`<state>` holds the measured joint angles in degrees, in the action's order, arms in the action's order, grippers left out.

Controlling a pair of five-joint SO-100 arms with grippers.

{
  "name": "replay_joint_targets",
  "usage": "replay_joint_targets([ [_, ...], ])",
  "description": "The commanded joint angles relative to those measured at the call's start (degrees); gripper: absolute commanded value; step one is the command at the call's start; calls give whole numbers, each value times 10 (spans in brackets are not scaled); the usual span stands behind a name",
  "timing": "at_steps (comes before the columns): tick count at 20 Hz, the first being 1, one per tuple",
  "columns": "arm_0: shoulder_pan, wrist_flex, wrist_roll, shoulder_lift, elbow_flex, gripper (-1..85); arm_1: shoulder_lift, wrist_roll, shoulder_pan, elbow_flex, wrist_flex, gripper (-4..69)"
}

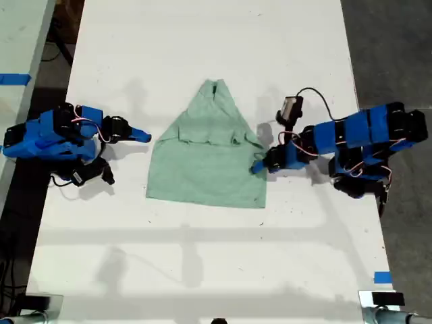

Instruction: Fold t shirt

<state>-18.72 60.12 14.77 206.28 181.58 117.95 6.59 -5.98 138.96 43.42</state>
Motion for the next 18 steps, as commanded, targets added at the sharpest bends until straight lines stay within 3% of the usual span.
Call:
replay_joint_targets([
  [1,-11,4,-15,4,1,-1,-76,-37,33,-68,7,2],
  [4,-10,4,-15,4,1,-1,-36,-59,50,-44,40,2],
  [8,-11,4,-15,4,1,-1,92,-75,56,-25,133,2],
  [13,-11,4,-15,4,1,-1,125,-4,61,-107,89,2],
  [18,-11,4,-15,4,1,-1,-166,69,71,-413,100,2],
])
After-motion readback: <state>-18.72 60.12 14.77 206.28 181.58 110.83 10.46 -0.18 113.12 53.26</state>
